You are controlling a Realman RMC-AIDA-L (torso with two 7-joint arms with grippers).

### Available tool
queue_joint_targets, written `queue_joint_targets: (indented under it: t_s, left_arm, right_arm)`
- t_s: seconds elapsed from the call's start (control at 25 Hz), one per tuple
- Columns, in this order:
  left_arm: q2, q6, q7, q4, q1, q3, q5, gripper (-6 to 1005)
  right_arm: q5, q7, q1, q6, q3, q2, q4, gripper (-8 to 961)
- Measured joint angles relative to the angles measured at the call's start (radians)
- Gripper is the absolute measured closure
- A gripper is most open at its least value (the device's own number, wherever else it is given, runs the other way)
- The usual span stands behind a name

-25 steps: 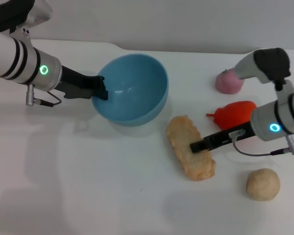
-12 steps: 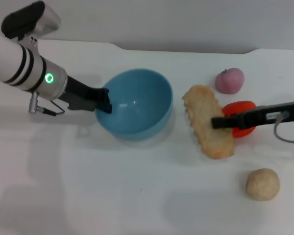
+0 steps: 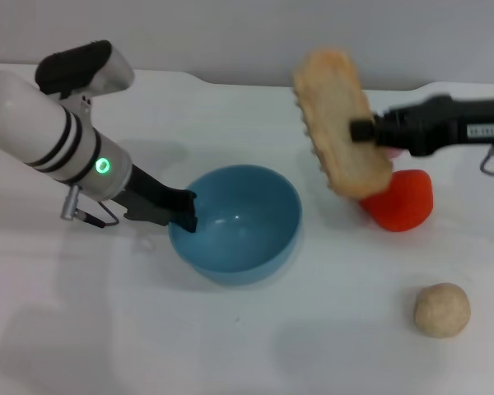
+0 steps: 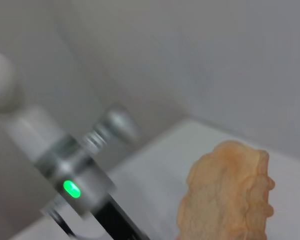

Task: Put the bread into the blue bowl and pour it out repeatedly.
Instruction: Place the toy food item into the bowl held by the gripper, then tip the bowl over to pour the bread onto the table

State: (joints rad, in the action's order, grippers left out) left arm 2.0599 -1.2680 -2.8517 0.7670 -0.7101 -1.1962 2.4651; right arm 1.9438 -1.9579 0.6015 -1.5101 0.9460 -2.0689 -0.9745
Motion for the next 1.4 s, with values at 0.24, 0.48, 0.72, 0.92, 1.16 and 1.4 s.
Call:
queue_joint_targets:
  t_s: [0.24,0.48,0.72,0.92,1.16,1.4]
  left_arm:
    - [0.009,0.025,-0.015,0.000,-0.010,-0.080,-0.043,1000]
    - [0.005,0.042,-0.015,0.011,-0.017,-0.143,-0.137,1000]
    - [0.006,0.037,-0.015,0.012,-0.029,-0.178,-0.157,1000]
    - [0.005,0.036,-0.015,0.012,-0.029,-0.179,-0.162,1000]
    - [0.002,0.042,-0.015,0.010,-0.030,-0.180,-0.163,1001]
    - [-0.003,0.093,0.000,0.015,-0.048,-0.187,-0.141,1001]
  right_arm:
    - [-0.147,0.118,0.013,0.015,0.077,-0.005,0.015,823]
    - [-0.148,0.159,0.017,0.179,0.223,-0.005,0.104,830]
    - [-0.147,0.186,0.023,0.316,0.339,-0.007,0.166,833]
    - [-0.147,0.183,0.029,0.332,0.364,-0.006,0.185,832]
    - [-0.150,0.160,0.018,0.302,0.354,-0.004,0.144,658]
    - [-0.221,0.121,-0.095,0.273,0.235,-0.011,-0.005,452]
